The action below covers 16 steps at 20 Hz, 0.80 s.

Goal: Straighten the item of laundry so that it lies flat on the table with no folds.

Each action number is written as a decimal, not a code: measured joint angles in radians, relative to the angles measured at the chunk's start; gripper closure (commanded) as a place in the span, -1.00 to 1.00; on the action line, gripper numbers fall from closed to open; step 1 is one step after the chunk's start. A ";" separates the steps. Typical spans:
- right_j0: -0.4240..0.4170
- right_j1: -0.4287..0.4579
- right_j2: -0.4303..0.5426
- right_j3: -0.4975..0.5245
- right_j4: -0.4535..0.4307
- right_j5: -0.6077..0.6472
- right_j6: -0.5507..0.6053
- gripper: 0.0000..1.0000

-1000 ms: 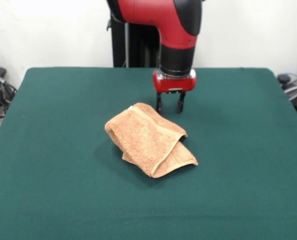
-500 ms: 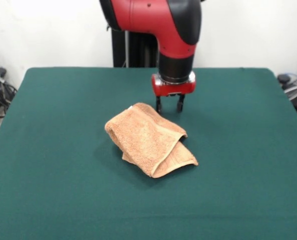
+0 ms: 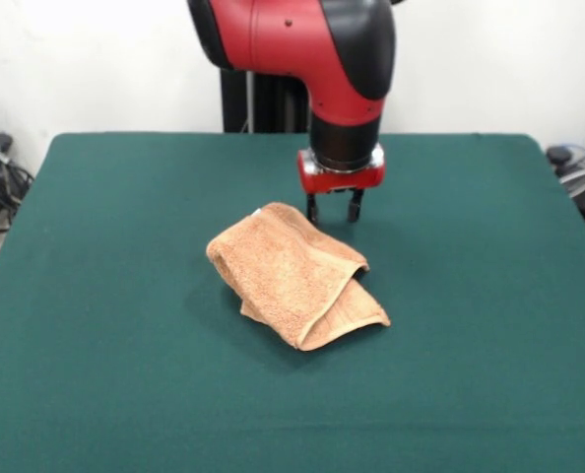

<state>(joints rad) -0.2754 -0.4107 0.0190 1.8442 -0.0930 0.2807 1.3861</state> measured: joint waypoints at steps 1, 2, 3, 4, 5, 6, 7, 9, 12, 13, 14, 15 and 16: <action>0.000 0.000 0.000 -0.004 0.002 0.009 0.000 -1.00; 0.000 0.000 0.000 -0.005 0.003 0.013 0.000 -1.00; 0.000 0.000 0.000 -0.007 0.004 0.016 0.000 -1.00; -0.001 0.000 0.000 -0.008 0.005 0.020 0.000 -1.00; -0.001 0.001 0.000 -0.012 0.006 0.028 0.000 -1.00; -0.002 0.001 0.000 -0.017 0.008 0.037 0.000 -1.00; -0.002 0.001 0.000 -0.018 0.009 0.040 0.000 -1.00; -0.003 0.002 0.000 -0.023 0.011 0.050 0.000 -1.00; -0.003 0.001 0.000 -0.027 0.013 0.055 0.000 -1.00; -0.003 0.001 0.000 -0.029 0.014 0.056 0.000 -1.00; -0.003 -0.002 -0.001 -0.038 0.015 0.057 0.000 -1.00; -0.003 -0.005 -0.001 -0.045 0.016 0.057 0.000 -1.00; -0.003 -0.008 -0.001 -0.049 0.018 0.057 0.000 -1.00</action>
<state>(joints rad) -0.2785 -0.4183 0.0177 1.7953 -0.0754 0.3373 1.3859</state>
